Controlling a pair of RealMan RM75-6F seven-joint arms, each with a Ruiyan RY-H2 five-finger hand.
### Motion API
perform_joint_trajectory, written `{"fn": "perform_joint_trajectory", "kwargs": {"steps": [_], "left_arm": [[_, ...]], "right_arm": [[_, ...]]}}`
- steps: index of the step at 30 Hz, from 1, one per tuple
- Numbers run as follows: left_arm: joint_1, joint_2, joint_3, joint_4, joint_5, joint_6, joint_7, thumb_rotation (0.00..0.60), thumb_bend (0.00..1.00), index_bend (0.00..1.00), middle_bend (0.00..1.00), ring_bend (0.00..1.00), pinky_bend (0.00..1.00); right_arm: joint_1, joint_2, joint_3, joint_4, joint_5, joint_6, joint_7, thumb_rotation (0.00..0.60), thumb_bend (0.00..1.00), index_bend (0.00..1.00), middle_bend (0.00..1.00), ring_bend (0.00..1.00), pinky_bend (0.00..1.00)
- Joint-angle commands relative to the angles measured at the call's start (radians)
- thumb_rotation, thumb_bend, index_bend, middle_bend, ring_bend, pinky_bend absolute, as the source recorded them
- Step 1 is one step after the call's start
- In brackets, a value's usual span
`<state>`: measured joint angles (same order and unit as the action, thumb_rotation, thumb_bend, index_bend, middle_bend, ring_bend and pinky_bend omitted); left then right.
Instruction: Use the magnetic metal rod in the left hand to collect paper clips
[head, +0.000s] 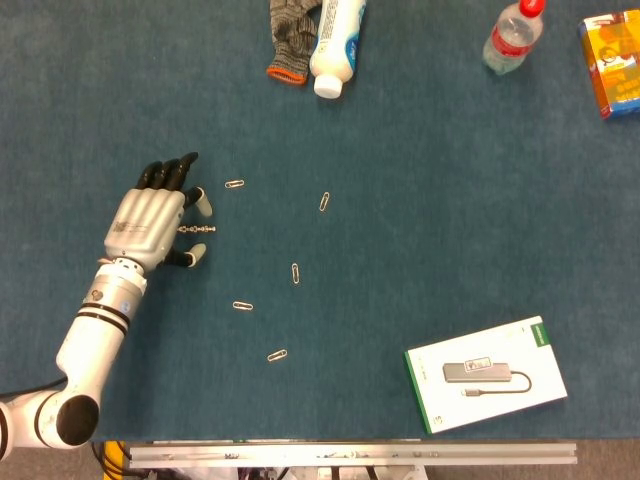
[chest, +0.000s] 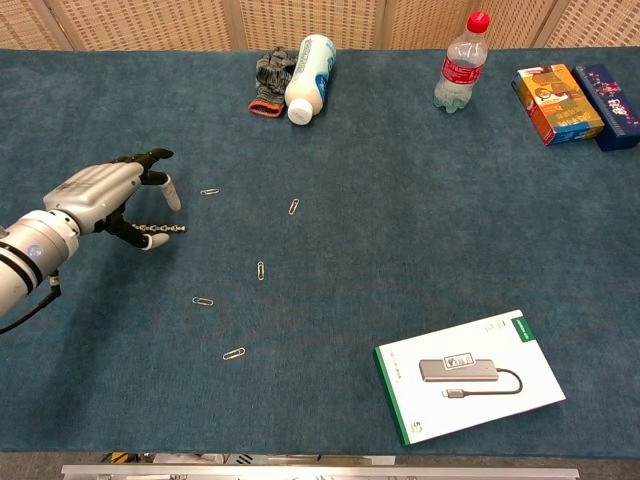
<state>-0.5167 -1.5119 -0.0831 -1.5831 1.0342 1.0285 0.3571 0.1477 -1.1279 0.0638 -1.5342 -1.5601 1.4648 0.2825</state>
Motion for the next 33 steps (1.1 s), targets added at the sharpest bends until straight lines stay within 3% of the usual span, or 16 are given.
{"fn": "perform_joint_trajectory", "kwargs": {"steps": [1,33], "left_arm": [[-0.002,0.0,0.0,-0.003,-0.003,0.0,0.006,0.6,0.25,0.4,0.0,0.0,0.0],[-0.018,-0.041,-0.003,0.042,-0.076,-0.003,0.041,0.6,0.25,0.46,0.0,0.0,0.0]], "right_arm": [[0.0,0.0,0.001,0.001,0.001,0.0,0.0,0.6,0.12,0.36,0.39,0.29,0.44],[0.011,-0.002,-0.004,-0.001,0.002,-0.024,0.031,0.6,0.12,0.38,0.39,0.29,0.44]]}}
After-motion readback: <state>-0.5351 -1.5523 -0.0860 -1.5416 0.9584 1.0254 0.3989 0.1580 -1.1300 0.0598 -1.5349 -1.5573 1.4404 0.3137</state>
